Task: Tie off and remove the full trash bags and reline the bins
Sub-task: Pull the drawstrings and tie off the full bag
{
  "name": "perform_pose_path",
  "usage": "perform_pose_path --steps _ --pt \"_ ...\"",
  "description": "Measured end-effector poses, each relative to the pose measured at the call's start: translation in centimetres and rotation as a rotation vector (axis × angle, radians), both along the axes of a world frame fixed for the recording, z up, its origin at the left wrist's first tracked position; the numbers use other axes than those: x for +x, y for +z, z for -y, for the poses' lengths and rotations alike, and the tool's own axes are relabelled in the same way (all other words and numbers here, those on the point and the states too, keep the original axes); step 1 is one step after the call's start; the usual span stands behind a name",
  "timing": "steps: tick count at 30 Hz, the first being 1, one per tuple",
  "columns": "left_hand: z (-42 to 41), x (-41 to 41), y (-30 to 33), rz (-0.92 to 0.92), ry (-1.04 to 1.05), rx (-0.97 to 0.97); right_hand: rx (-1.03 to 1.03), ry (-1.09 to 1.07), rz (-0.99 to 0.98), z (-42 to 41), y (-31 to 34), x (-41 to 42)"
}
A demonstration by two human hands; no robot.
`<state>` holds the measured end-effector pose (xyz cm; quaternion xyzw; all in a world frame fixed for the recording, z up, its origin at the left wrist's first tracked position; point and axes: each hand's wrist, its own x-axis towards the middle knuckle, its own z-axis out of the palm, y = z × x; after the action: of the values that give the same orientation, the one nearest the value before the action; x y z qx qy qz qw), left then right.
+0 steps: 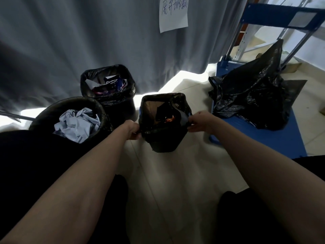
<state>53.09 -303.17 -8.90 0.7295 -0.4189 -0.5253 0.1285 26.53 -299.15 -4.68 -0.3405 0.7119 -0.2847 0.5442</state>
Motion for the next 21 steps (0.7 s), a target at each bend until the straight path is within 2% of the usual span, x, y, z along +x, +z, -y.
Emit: perform_pose_path --steps 3,6,8,10,12,15,18,21 --pt "0.2 0.0 0.9 0.092 0.07 -0.077 -0.106 -0.093 -0.057 0.4 0.7 0.9" --pt "0.7 0.2 2.8 0.44 0.019 -0.294 -0.22 -0.197 -0.12 0.4 1.4 1.0" --pt "1.0 -0.3 4.3 0.599 -0.022 -0.408 -0.244 -0.188 -0.218 0.1 1.3 0.7" --pt "1.5 -0.9 5.9 0.687 -0.076 -0.476 -0.218 -0.089 -0.38 -0.1 1.0 0.1" --pt "2.2 -1.2 7.2 0.716 -0.135 -0.5 -0.148 0.057 -0.487 -0.2 0.6 -0.3" --pt "3.7 -1.4 9.3 0.733 -0.271 -0.519 -0.036 0.175 -0.537 0.5 0.6 -0.5" --pt "6.5 -1.9 12.6 0.707 -0.465 -0.561 -0.076 0.273 -0.74 2.8 2.3 -0.8" --pt "10.0 -2.9 16.1 0.611 -0.541 -0.568 -0.139 0.393 -0.865 5.5 5.6 -1.2"
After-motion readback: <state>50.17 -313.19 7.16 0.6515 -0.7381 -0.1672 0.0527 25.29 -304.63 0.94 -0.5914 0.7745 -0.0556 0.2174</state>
